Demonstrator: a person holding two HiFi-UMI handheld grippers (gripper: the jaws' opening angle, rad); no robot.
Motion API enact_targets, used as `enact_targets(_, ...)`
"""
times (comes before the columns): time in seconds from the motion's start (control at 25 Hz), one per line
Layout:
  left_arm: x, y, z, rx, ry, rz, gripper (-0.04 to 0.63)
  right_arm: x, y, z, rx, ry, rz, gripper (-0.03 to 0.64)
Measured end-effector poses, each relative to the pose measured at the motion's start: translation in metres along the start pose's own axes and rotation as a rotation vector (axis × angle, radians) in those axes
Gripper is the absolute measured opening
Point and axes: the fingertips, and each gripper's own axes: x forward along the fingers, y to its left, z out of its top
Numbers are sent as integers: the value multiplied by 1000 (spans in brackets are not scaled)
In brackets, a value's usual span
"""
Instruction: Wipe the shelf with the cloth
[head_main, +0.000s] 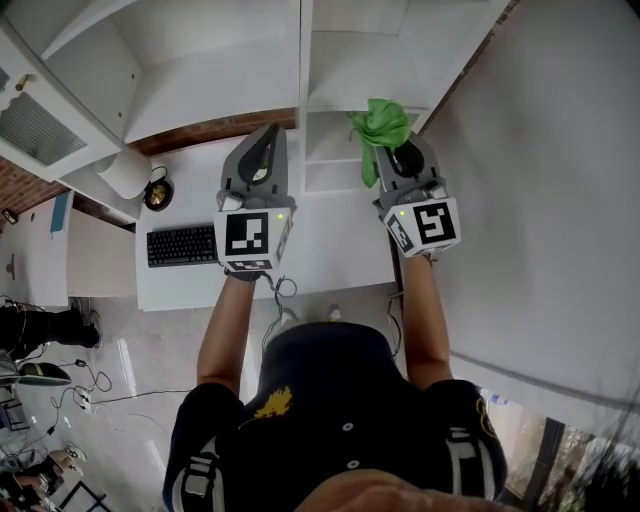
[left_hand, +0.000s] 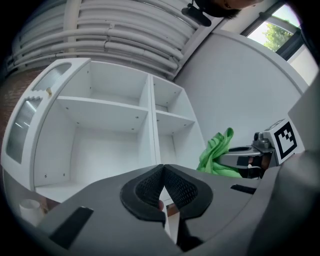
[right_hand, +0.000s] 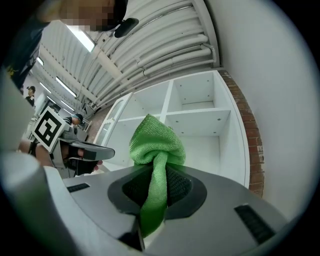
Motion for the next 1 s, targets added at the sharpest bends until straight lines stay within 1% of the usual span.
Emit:
enact_targets(0.2,-18,4,-17,-23,20,26,18,-11,8,-15,15,22,3,46)
enact_targets(0.36,-28,6,-33,-42,55,41,18,-19,12,-22,26,44,1,46)
enact_targets(0.56,-30,10,-29,-12,55,37,18,-18,8,-20,21,35,-20,46)
enact_targets(0.72,-36,17,-27,-6,50,47,18,-16,4,-25,31,71,-64,46)
enact_targets(1.0,-38,22,-24,-2,40,47,18,-14,5,-24,22,81,-73,46)
